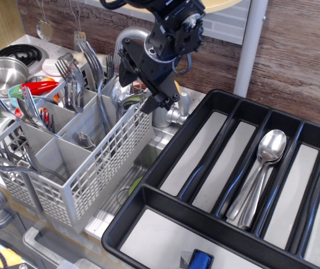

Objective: Put big spoon from basket to tray

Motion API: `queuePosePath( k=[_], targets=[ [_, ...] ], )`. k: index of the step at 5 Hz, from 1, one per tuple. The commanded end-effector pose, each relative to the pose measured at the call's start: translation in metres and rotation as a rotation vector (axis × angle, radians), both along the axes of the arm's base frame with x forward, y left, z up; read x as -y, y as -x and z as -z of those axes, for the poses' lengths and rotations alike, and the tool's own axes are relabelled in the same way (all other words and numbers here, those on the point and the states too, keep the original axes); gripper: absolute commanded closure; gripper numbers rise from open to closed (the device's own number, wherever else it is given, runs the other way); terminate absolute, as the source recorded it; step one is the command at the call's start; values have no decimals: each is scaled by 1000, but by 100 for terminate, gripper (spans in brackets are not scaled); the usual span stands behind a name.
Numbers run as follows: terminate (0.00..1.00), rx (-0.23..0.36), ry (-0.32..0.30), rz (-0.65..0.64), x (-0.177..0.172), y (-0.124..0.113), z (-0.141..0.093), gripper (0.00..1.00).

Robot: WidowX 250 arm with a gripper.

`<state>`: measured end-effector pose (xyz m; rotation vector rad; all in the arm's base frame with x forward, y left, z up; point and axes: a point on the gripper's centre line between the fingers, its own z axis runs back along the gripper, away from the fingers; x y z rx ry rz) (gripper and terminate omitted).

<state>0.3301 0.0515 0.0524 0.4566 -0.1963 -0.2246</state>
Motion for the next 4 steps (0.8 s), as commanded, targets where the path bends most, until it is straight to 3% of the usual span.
queuePosePath(
  k=[1,3,4],
  targets=[
    [0,74,26,-14,-8,-2,-1,100],
    [0,81,19,-21,-9,-2,0,100],
    [0,68,-56,-5,-12,-7,-17,100]
  ],
)
